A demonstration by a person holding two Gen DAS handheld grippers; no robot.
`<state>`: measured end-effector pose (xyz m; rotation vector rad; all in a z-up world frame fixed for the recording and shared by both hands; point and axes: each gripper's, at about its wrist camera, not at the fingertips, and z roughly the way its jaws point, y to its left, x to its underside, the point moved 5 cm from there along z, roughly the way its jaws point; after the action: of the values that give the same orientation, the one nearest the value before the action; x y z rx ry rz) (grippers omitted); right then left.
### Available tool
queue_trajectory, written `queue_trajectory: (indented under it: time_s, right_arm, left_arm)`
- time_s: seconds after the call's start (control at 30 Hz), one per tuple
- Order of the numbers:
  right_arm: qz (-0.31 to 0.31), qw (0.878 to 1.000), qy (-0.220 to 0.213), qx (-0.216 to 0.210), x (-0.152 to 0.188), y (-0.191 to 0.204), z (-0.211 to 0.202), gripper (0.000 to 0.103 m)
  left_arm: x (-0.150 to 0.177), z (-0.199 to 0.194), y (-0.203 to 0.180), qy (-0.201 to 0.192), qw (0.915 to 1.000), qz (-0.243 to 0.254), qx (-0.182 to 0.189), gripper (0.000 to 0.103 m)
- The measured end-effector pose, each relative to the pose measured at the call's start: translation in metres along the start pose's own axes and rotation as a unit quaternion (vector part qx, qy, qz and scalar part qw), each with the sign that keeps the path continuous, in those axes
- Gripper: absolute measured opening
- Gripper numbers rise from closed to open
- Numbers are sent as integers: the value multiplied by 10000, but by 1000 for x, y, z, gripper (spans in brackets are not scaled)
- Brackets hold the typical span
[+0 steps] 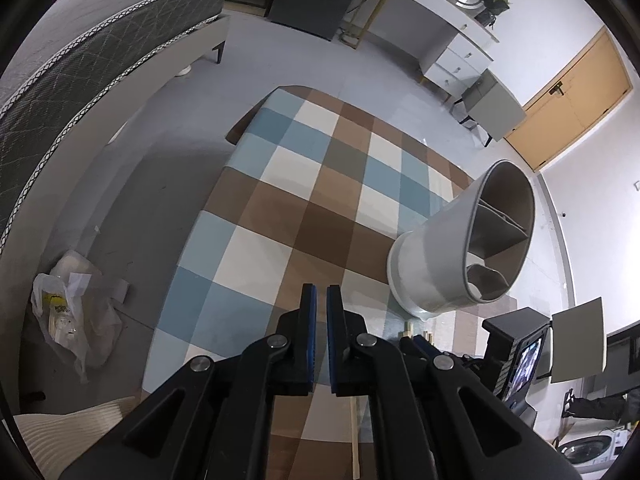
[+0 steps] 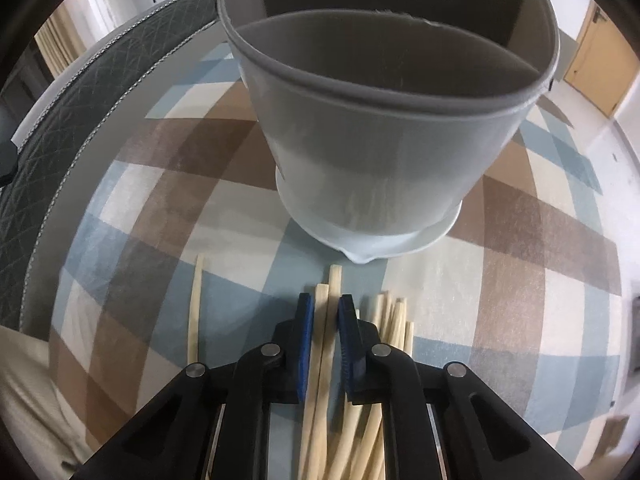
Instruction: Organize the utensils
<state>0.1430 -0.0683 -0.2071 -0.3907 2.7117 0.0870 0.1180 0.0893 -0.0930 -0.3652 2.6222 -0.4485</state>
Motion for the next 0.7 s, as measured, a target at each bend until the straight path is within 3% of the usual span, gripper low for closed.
queue_trajectory:
  time_s: [0.13,0.37,0.7]
  right_arm:
    - [176,9995,-191,-164,-2,9,-4,11]
    - [741,9945,-405,-623,13,-19,-25,11]
    - [680,9968,-262,-332,29,-49,-29,15]
  left_arm:
    - [2,7,4,108,9998,10,-161,1]
    - [10,17,1,215,9988,191,-389,1]
    - [19,29,-3,498,9971,328,-478,1]
